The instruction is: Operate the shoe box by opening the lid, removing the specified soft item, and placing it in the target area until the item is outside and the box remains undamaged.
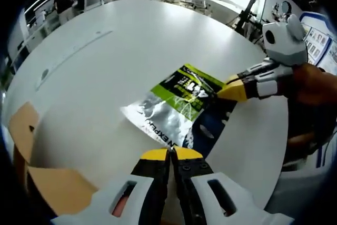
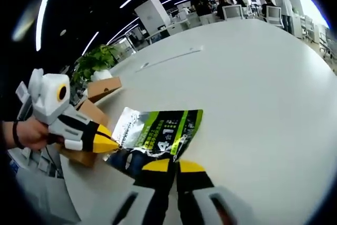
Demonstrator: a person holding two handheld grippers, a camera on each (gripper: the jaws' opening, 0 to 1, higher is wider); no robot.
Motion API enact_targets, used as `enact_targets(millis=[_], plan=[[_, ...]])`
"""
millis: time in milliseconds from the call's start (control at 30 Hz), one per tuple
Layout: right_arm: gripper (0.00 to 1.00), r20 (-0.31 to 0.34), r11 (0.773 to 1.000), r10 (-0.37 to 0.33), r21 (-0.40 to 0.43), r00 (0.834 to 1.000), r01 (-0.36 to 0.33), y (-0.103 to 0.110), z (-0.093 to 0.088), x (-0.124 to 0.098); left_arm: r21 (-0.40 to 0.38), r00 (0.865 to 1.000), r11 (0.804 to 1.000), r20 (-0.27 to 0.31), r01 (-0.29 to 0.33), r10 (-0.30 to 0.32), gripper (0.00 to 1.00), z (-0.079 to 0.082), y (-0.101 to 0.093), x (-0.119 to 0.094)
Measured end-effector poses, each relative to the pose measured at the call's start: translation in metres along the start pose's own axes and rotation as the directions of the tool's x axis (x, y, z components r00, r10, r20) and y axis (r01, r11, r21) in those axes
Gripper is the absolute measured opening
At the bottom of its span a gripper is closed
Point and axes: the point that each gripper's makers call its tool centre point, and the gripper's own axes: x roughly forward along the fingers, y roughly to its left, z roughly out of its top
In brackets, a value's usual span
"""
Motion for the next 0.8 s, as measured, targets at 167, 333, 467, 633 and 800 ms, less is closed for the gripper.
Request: enact_targets(millis=[167, 333, 467, 633, 800], plan=[[0.04, 0.005, 1.0, -0.007, 0.003, 1.0, 0.007, 0.0, 0.002, 0.0, 0.008, 1.0, 1.0, 0.0, -0.014, 0.014, 0.01, 0.001, 0.002, 0.0], [0.08, 0.005, 1.0, -0.012, 0.003, 1.0, 0.012, 0.002, 0.001, -0.001, 0.022, 0.999, 0.998, -0.019, -0.05, 0.051, 0.04, -0.003, 0.01, 0.0], [0.11, 0.006, 1.0, -0.019, -0.004, 1.0, 0.019, 0.001, 0.0, -0.004, 0.041, 0.997, 0.996, -0.027, -0.073, 0.074, 0.05, -0.005, 0.016, -0.001], [0.15, 0.029, 0.999, -0.035, 0.003, 0.999, 0.035, 0.003, 0.004, -0.01, 0.041, 0.996, 0.995, -0.012, -0.092, 0.092, 0.06, -0.001, 0.021, -0.006], [0.19, 0.043, 0.998, -0.064, 0.028, 0.997, 0.062, 0.003, 0.003, -0.017, 0.046, 0.994, 0.993, 0.002, -0.107, 0.107, 0.11, 0.001, 0.024, -0.013]])
